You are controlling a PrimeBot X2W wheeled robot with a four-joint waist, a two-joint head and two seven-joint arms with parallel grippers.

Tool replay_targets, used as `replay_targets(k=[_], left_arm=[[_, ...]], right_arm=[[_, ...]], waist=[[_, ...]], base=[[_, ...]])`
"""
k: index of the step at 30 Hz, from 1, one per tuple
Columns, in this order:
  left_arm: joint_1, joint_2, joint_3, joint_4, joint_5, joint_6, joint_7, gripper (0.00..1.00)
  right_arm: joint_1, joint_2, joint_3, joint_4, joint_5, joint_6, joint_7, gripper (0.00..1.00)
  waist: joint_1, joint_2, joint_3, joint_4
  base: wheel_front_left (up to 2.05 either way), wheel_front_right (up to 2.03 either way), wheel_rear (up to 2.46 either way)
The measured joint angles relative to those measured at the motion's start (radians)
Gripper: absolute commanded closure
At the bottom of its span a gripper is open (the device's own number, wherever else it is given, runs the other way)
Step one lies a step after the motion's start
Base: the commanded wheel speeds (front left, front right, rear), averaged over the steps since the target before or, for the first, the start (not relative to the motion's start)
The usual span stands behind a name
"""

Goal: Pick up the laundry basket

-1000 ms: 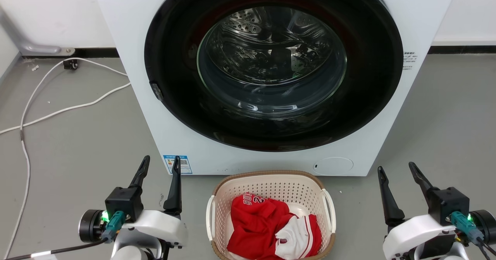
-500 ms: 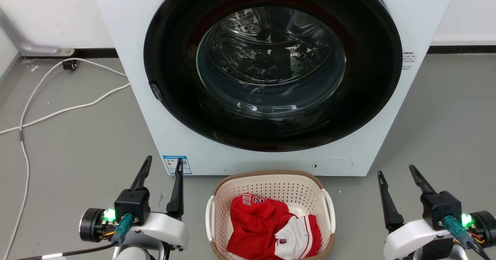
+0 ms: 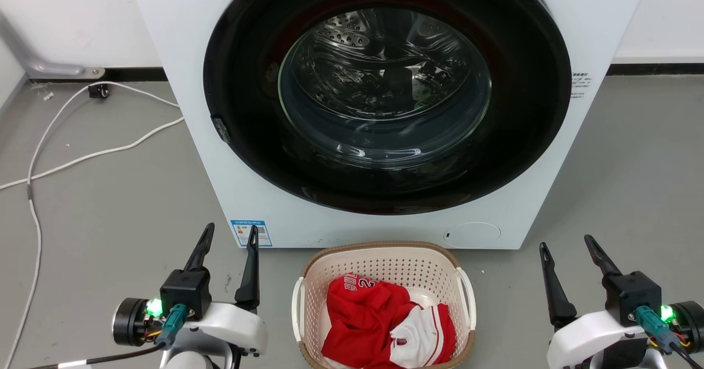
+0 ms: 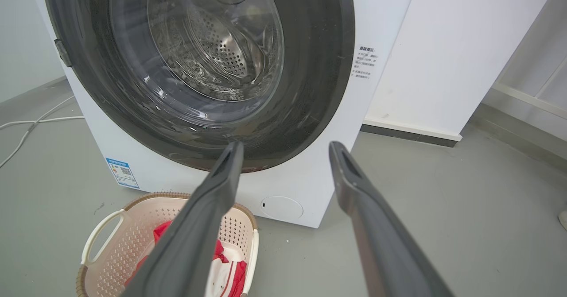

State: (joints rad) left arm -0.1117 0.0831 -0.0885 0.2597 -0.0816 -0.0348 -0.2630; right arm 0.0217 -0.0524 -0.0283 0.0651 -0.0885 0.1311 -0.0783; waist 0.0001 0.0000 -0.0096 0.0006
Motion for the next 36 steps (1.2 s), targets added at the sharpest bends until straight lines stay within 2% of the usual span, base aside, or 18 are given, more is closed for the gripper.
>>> replay_targets(k=[13, 18, 25, 36], left_arm=[[-0.023, 0.000, 0.003, 0.014, 0.000, 0.002, 0.000, 0.00], [-0.065, 0.000, 0.008, 0.044, -0.004, 0.002, 0.000, 0.00], [-0.199, 0.006, 0.012, 0.152, -0.045, -0.027, 0.055, 0.00], [-0.432, 0.030, -0.006, 0.407, -0.119, -0.077, 0.183, 0.00]], right_arm=[[-0.005, 0.000, 0.000, 0.011, 0.003, 0.000, 0.009, 0.00], [-0.056, 0.000, -0.009, 0.035, 0.018, 0.000, 0.033, 0.00], [-0.175, 0.001, -0.028, 0.119, 0.015, 0.000, 0.104, 0.00], [-0.376, 0.001, 0.003, 0.335, 0.042, 0.000, 0.239, 0.00]], waist=[[-0.0001, 0.0000, 0.011, -0.002], [-0.0001, 0.0000, 0.032, -0.006], [0.0000, 0.0000, 0.099, -0.010], [0.0001, 0.0000, 0.267, -0.021]], base=[[0.00, 0.00, 0.00], [0.00, 0.00, 0.00], [0.00, 0.00, 0.00], [0.00, 0.00, 0.00]])
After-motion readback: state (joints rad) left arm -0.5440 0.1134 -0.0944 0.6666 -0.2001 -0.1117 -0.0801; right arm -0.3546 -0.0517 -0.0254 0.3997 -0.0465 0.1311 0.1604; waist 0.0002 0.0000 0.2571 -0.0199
